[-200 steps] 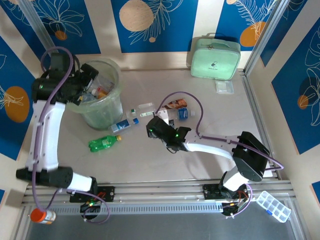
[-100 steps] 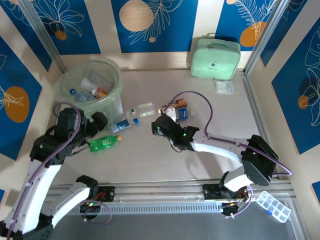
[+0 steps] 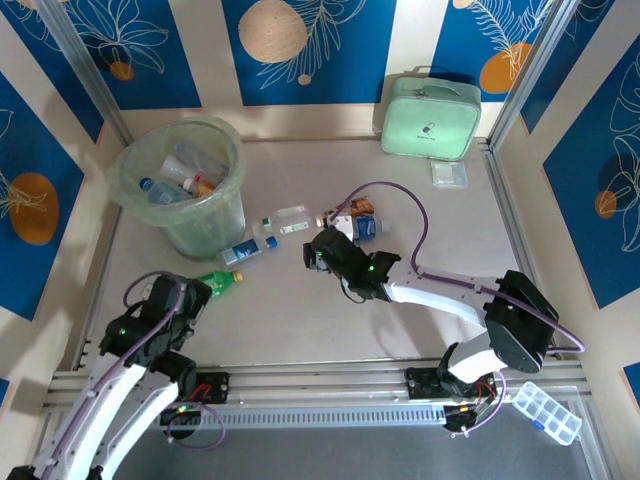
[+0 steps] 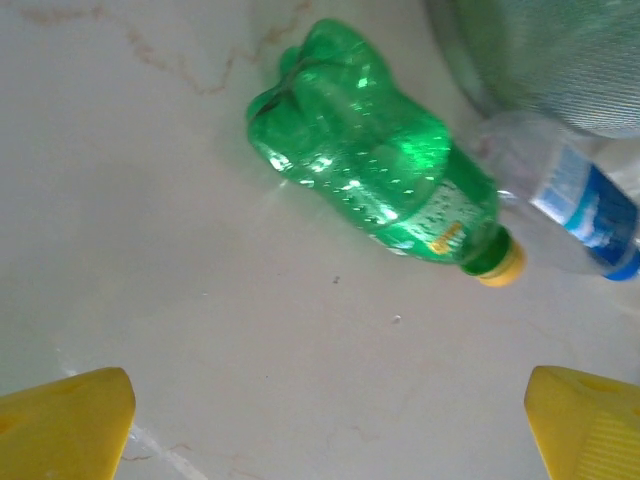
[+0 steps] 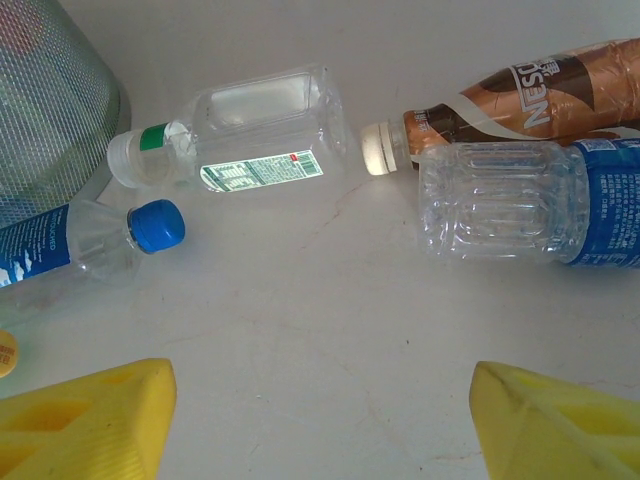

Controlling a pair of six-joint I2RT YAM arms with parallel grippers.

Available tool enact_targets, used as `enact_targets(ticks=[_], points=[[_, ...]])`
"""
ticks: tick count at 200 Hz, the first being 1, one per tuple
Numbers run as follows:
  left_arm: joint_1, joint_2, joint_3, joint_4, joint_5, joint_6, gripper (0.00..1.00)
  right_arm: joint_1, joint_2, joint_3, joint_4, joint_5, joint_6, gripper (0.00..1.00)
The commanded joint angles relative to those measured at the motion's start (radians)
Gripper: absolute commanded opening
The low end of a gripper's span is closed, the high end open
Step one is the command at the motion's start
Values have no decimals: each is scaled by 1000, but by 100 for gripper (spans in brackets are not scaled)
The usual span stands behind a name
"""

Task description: Put the plastic bottles in the bin

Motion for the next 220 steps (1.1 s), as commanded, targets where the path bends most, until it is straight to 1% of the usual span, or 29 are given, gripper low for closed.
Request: enact_targets(ticks=[1, 16, 32, 68, 95, 130, 174, 191, 206, 220], points=[[-5, 86, 22, 106, -78, -129, 99, 4, -6, -5, 27, -4, -8, 78], [-3, 144, 40, 109, -154, -169, 99, 4, -9, -5, 27, -3, -15, 78], [1, 186, 33, 164, -179, -201, 99, 6, -12, -8, 32, -7, -17, 78], [5, 294, 14, 318, -127, -273, 99, 15, -12, -10, 51, 1, -41, 78], [14, 396, 35, 382, -108, -292, 99, 20, -14, -11, 57, 5, -51, 78], [47, 497, 14, 477, -65, -342, 99, 24, -24, -20, 74, 7, -68, 78], [92, 588, -24, 558, -51, -348, 100, 29, -26, -21, 82, 14, -82, 78], [115, 623, -43, 591, -53, -347, 98, 31, -22, -21, 85, 16, -83, 78], [140, 659, -44, 611, -51, -320, 95, 32, -17, -16, 83, 19, -85, 78], [160, 691, -52, 631, -39, -305, 95, 36, -13, -12, 77, 30, -86, 78]])
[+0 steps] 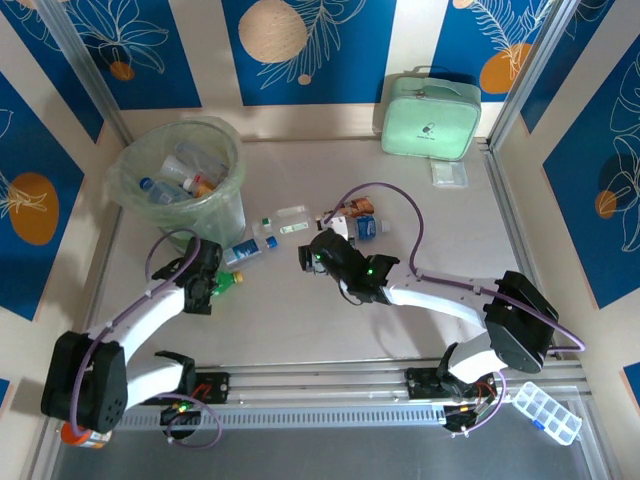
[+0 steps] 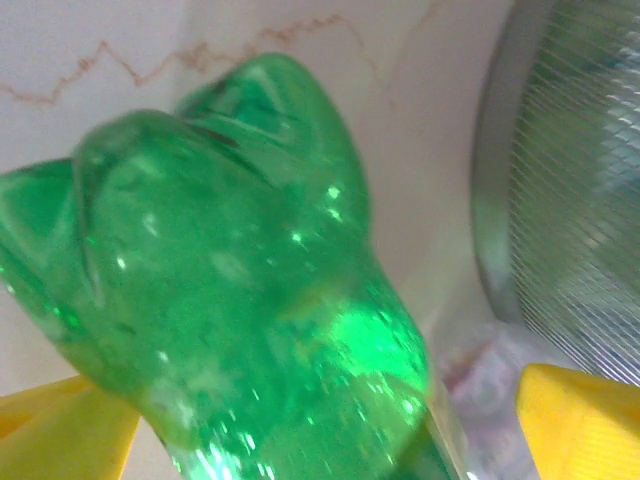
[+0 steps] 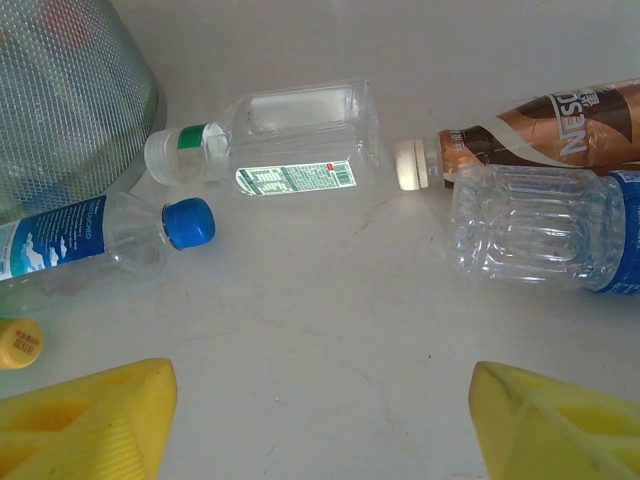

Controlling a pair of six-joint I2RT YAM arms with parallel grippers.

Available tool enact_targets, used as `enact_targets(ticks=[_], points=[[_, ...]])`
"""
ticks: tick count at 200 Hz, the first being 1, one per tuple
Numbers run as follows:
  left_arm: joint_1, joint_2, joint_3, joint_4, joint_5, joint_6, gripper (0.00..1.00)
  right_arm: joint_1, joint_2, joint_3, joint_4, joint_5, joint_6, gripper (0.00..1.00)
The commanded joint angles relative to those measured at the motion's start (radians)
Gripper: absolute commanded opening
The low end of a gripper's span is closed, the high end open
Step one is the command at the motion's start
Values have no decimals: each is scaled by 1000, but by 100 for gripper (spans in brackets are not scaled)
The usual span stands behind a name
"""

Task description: Put the plastic bottles in the bin

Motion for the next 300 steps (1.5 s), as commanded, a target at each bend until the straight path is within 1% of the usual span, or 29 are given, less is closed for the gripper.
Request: enact_targets(ticks=[1, 25, 55, 71, 95, 116, 152, 172, 199, 209, 219, 231, 242, 248, 258, 276, 300], points=[[37, 43, -18, 54, 18, 19, 94, 10, -11, 0, 22, 30, -14, 78], [55, 73, -54, 105, 31, 24, 89, 10, -10, 1, 19, 36, -14, 78], [59, 93, -74, 156, 50, 37, 75, 10, -5, 3, 21, 37, -13, 78], [60, 84, -74, 151, 53, 46, 66, 10, -3, 6, 14, 40, -11, 78], [60, 43, -74, 123, 45, 50, 58, 11, -6, 5, 11, 40, -8, 78], [60, -3, -75, 104, 39, 68, 58, 11, -7, 5, 13, 39, -10, 78], [59, -114, -73, 27, 27, 95, 55, 11, -7, 9, 5, 45, -11, 78], [58, -206, -74, -39, 30, 124, 52, 12, -11, 7, 5, 45, -9, 78], [50, -366, -88, -155, 33, 174, 50, 11, -15, 8, 3, 49, -11, 78], [50, -433, -93, -194, 37, 203, 49, 11, -14, 8, 4, 48, -11, 78], [50, -504, -98, -217, 50, 263, 49, 11, -14, 8, 3, 48, -11, 78], [50, -589, -90, -244, 68, 360, 45, 12, -15, 10, 2, 49, -11, 78], [50, -662, -70, -294, 85, 436, 36, 11, -15, 9, 1, 49, -11, 78], [50, -699, -60, -308, 103, 486, 35, 11, -17, 8, 1, 49, -10, 78], [50, -759, -48, -323, 139, 566, 35, 11, -16, 7, 0, 48, -10, 78], [50, -855, -32, -360, 198, 672, 37, 11, -14, 8, 1, 46, -10, 78], [50, -919, -5, -370, 324, 831, 40, 11, -4, 15, -3, 43, -10, 78]])
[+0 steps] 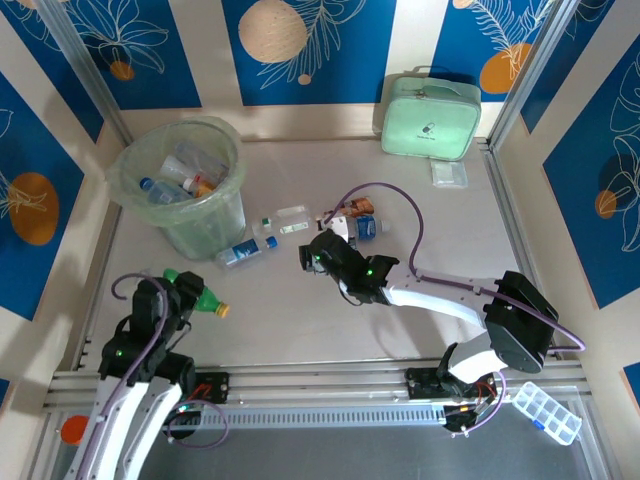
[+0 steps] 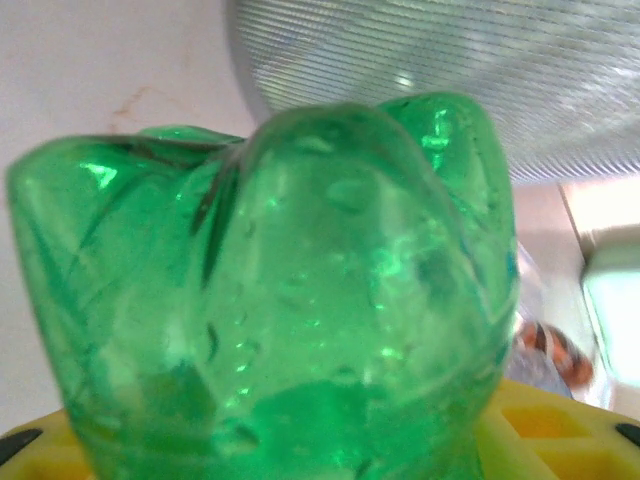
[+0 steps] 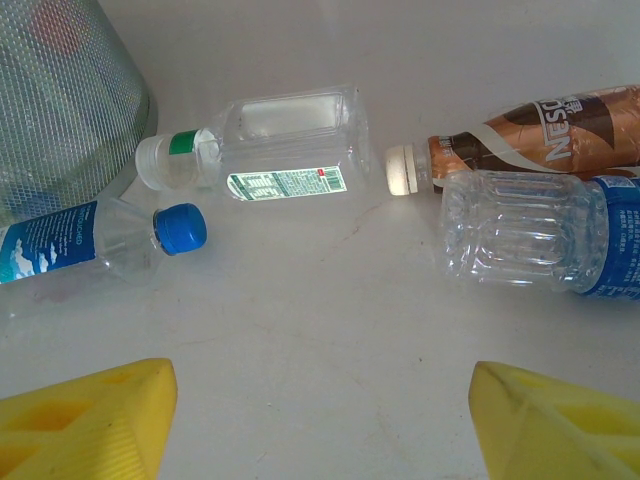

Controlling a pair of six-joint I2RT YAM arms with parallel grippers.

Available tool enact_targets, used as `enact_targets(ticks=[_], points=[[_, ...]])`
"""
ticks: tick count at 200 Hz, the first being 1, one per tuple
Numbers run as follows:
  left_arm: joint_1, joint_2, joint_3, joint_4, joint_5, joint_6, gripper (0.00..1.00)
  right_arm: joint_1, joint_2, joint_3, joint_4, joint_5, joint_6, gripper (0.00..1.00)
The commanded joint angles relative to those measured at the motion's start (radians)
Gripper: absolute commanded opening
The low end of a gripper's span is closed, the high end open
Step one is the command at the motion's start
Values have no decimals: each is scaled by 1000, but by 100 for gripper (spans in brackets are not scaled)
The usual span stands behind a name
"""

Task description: Put the plastic bottles in the bin

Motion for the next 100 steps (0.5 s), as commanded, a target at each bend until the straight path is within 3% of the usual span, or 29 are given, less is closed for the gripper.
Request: enact_targets(ticks=[1, 40, 66, 100], points=[[2, -52, 48, -54, 156, 243, 40, 7, -4, 16, -3, 16, -10, 78], [1, -68, 131, -60, 401, 412, 42, 10, 9, 24, -10, 13, -5, 78], [2, -35, 264, -159, 420, 501, 42, 27, 20, 35, -15, 11, -9, 78], [2, 96, 472, -226, 335, 559, 43, 49, 40, 49, -16, 19, -17, 78]])
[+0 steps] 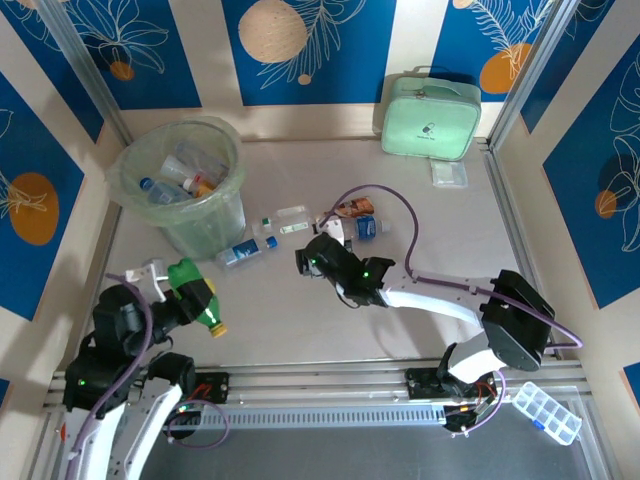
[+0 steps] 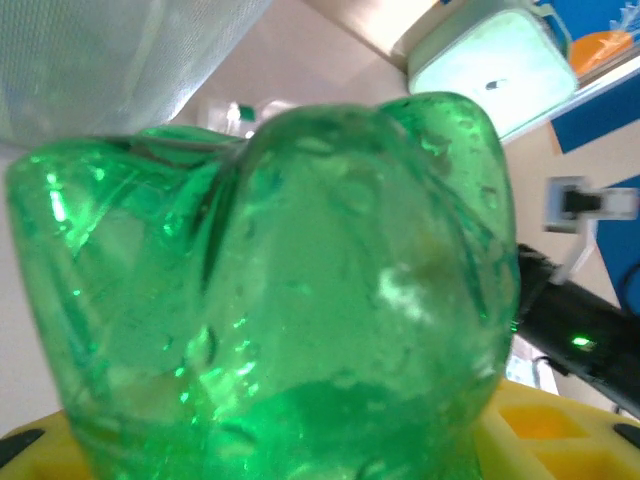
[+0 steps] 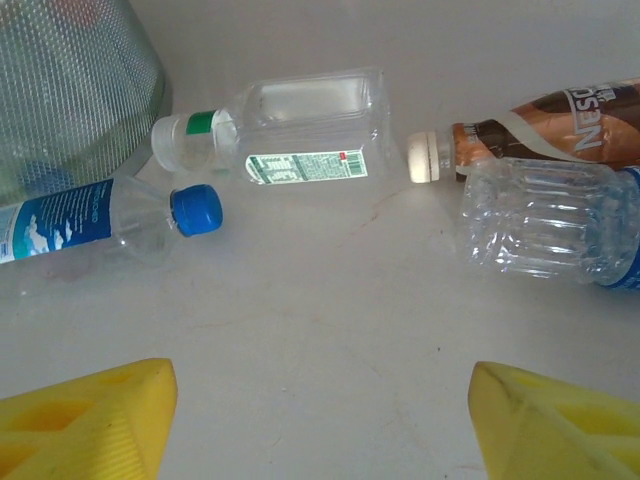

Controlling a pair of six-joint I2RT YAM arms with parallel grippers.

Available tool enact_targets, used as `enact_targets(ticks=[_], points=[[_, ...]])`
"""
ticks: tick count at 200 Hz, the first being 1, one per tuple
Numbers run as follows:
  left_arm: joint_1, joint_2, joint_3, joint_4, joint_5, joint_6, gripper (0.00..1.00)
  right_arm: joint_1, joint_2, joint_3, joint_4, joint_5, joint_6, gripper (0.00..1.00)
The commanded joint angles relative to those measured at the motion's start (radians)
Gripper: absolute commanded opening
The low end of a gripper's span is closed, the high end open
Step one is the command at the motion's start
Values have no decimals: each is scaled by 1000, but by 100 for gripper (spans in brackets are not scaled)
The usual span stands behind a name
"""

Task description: Put the plastic bottles in the bin

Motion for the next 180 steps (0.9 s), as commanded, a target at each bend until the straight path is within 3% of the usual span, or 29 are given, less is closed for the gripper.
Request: enact_targets(ticks=[1, 50, 90, 114, 157, 180], points=[[2, 91, 122, -60, -19, 98, 43, 16, 17, 36, -8, 19, -15, 78], [3, 449, 439, -42, -98, 152, 42, 27, 22, 45, -15, 33, -24, 78], [12, 752, 735, -3, -156, 111, 42, 23, 21, 42, -10, 39, -31, 78], [42, 905, 910, -22, -273, 45, 42, 19, 35, 46, -12, 40, -34, 78], [136, 1123, 1110, -89, -390, -144, 40, 16, 49, 54, -15, 35, -34, 78], [211, 1236, 1162, -108, -303, -254, 38, 20, 63, 62, -16, 33, -38, 78]])
